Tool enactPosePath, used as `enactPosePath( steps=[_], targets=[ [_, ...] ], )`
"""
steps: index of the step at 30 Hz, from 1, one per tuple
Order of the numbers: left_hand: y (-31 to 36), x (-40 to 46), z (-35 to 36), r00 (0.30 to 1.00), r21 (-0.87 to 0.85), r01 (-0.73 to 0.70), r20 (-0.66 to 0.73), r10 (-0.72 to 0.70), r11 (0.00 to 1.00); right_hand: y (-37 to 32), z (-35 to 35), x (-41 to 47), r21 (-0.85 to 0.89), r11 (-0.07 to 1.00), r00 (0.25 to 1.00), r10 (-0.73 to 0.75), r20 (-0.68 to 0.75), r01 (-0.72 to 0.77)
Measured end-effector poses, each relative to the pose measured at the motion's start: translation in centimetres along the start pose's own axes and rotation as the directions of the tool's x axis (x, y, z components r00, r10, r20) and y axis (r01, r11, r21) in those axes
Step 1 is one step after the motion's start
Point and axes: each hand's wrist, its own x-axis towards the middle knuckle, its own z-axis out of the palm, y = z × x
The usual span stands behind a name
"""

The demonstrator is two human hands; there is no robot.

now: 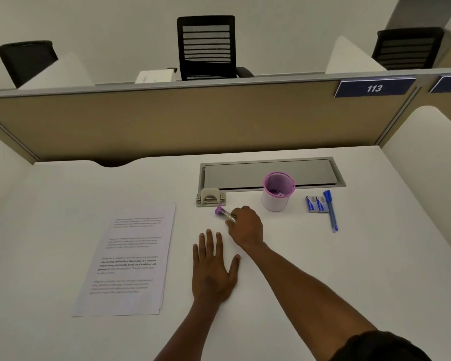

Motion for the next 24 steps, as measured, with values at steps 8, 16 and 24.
enactPosePath(
  steps=[8, 16, 24],
  targets=[
    [-0.3, 0.0, 0.7, 1.000, 0.004, -0.007, -0.017, 0.007, 1.000, 5.6, -4.7, -6.1, 0.772, 0.589, 0.971, 0.166, 0.174, -0.239],
    [-0.4, -0.1, 0.8, 1.000, -0.002, -0.012, -0.011, 0.012, 1.000, 16.4, -13.3, -7.0, 0.671, 0.729, 0.848, 0.437, -0.300, -0.139],
    [-0.6, 0.1, 1.2, 0.999, -0.014, -0.014, -0.029, 0.013, 1.000, 20.9, -15.8, -0.5, 0.321, 0.879, 0.809, 0.459, -0.367, -0.353]
  ],
)
